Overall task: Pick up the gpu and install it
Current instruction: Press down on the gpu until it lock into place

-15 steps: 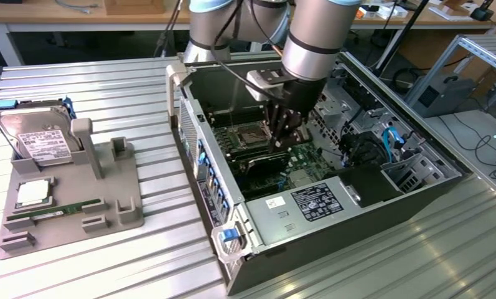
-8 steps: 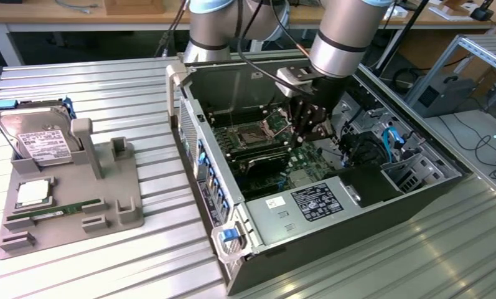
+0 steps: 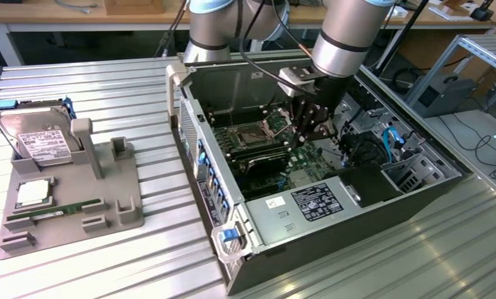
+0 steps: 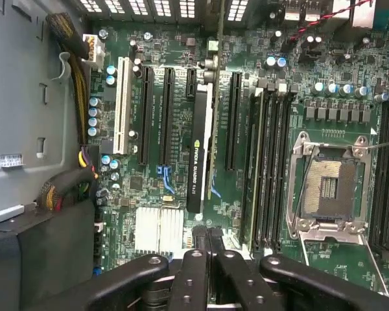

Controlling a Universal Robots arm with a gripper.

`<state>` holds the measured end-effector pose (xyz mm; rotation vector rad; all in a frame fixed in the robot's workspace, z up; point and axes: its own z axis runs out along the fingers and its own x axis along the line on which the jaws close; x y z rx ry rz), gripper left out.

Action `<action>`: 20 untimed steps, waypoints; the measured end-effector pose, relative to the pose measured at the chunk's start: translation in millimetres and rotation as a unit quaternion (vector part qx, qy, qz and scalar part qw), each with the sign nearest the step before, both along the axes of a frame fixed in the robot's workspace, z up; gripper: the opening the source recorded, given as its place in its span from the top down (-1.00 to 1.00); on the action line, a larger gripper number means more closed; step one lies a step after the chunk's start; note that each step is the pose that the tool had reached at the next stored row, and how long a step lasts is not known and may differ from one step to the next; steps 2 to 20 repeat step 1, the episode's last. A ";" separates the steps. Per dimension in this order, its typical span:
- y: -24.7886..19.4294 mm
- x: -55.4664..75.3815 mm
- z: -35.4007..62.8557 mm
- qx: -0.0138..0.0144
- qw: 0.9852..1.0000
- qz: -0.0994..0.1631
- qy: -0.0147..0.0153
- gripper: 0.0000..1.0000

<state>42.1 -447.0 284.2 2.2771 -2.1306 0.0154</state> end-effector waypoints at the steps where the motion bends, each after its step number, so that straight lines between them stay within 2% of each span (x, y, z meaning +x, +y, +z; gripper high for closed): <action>1: 0.0 0.0 0.0 0.000 1.000 0.000 0.000 0.75; 20: 0.0 0.0 0.0 0.000 1.000 0.000 0.000 0.75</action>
